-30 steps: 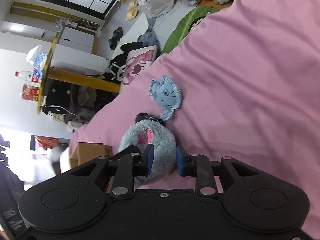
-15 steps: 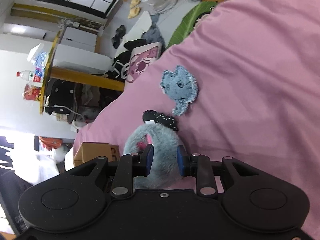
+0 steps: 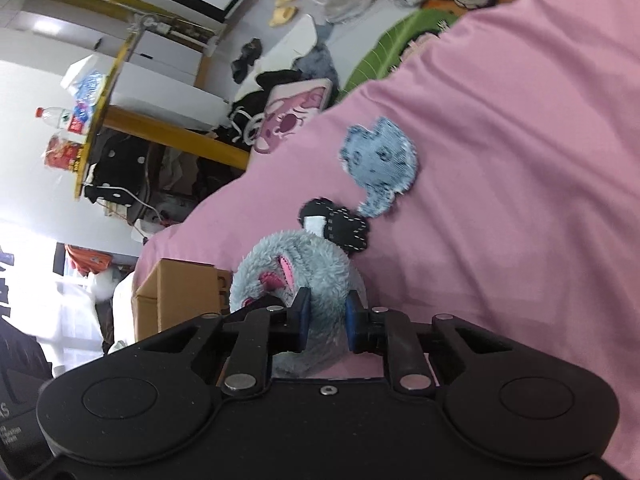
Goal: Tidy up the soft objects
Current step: 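Carry the grey mouse plush with both tools over to the box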
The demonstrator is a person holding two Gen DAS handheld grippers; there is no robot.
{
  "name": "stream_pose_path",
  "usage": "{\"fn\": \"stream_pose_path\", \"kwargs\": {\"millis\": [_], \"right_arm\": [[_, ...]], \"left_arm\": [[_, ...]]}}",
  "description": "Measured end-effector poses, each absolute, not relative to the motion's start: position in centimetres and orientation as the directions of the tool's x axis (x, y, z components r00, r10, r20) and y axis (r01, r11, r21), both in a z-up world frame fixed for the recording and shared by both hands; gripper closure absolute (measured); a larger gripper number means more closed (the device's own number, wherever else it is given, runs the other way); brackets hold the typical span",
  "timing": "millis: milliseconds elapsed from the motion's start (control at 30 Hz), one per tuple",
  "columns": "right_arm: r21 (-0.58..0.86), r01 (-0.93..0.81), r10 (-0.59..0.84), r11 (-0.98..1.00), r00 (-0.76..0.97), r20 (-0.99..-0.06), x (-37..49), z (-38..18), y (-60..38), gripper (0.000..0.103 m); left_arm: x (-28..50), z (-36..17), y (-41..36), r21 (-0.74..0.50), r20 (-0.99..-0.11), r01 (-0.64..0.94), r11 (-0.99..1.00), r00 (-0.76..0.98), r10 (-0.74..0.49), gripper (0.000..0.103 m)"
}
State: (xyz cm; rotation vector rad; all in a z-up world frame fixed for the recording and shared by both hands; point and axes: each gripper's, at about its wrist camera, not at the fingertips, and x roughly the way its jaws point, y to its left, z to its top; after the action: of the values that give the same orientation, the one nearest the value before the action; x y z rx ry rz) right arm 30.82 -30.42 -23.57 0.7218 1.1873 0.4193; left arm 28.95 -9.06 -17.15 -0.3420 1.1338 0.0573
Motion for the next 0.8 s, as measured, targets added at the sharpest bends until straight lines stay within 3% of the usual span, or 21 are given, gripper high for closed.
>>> {"fn": "stream_pose_path", "kwargs": {"millis": [800], "right_arm": [[0.721, -0.123, 0.674, 0.682, 0.487, -0.555, 27.1, -15.4, -28.8, 0.087]], "left_arm": [[24.4, -8.6, -7.6, -0.248, -0.812, -0.135, 0.959, 0.569, -0.13, 0.075]]}}
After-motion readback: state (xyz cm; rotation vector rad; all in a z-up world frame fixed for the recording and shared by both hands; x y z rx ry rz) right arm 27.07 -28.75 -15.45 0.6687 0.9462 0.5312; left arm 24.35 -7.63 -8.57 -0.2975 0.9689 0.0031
